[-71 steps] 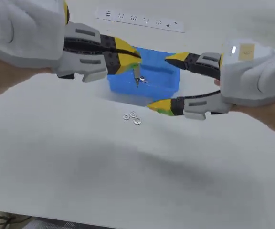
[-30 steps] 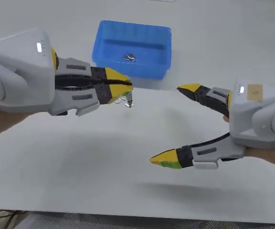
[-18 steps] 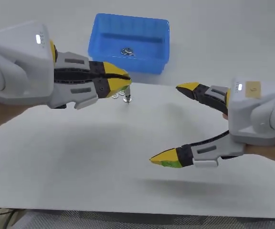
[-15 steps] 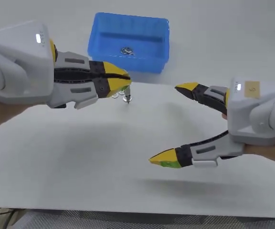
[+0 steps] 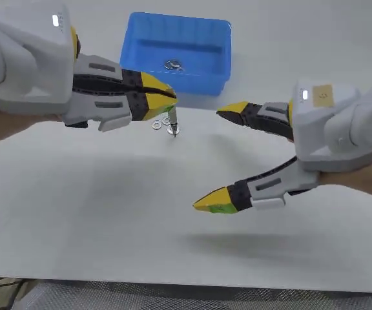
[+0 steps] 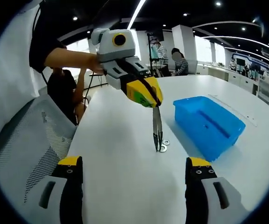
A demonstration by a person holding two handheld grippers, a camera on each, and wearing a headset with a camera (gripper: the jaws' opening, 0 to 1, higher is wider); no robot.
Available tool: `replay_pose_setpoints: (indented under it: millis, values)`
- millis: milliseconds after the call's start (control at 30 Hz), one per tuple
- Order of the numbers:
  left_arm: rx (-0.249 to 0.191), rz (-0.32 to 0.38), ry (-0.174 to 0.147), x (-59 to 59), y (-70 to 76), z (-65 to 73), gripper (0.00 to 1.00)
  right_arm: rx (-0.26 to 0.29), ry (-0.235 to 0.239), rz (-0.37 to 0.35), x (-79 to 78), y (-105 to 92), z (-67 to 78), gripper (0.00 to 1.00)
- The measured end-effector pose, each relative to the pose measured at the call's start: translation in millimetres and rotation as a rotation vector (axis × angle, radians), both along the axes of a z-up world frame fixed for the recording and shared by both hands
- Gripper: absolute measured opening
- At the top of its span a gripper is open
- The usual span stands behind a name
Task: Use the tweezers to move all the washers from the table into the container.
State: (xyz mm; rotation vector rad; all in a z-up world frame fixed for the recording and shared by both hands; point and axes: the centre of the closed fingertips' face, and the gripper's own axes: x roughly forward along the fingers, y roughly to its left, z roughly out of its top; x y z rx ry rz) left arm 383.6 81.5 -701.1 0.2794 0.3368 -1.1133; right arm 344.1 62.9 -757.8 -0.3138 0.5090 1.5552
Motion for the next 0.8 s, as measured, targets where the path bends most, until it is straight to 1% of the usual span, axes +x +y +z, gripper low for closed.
replay_pose_setpoints:
  millis: [133,200,233,267,333,367,433,500,533,567,633,733,800]
  values:
    - [0.009,-0.017,0.013,-1.7,0.3,-0.7,0.05,0.022,-0.005,0.004,18.0,11.5,7.4,0.82]
    - [0.008,-0.022,0.018,-2.5,0.0,-0.8,0.05,0.024,-0.002,0.009,22.7,15.7,8.0,0.78]
    - [0.009,-0.024,0.019,-2.8,-0.3,-0.8,0.05,0.016,0.003,0.02,24.1,18.1,6.5,0.75]
    - [0.008,-0.029,0.022,-3.6,-1.1,-0.8,0.05,0.01,0.007,0.029,24.4,19.3,5.1,0.69]
    - [0.007,-0.034,0.025,-4.6,-2.3,-0.8,0.05,0.0,-0.005,0.048,25.6,23.2,1.4,0.6]
    - [0.006,-0.035,0.025,-4.9,-2.7,-0.8,0.05,-0.005,-0.003,0.058,25.5,25.9,-0.7,0.55]
    - [0.006,-0.035,0.025,-4.9,-2.9,-0.9,0.05,-0.005,0.007,0.073,24.2,30.5,-3.0,0.51]
    - [0.004,-0.037,0.029,-5.5,-3.4,-0.9,0.05,-0.007,0.01,0.086,23.4,33.8,-5.3,0.45]
    - [0.004,-0.038,0.029,-5.7,-3.7,-1.0,0.05,-0.013,0.009,0.104,22.9,35.3,-7.8,0.41]
    - [0.004,-0.039,0.028,-5.7,-3.8,-1.0,0.05,-0.015,0.005,0.108,24.0,36.4,-9.1,0.35]
    - [0.006,-0.041,0.027,-5.8,-4.0,-1.0,0.05,-0.017,-0.003,0.118,27.1,39.0,-10.3,0.27]
    - [0.01,-0.047,0.027,-6.3,-4.3,-1.1,0.05,-0.002,0.007,0.127,29.7,44.2,-7.8,0.25]
    - [0.013,-0.05,0.028,-6.3,-4.2,-1.2,0.05,-0.004,0.006,0.153,27.8,46.1,-6.9,0.24]
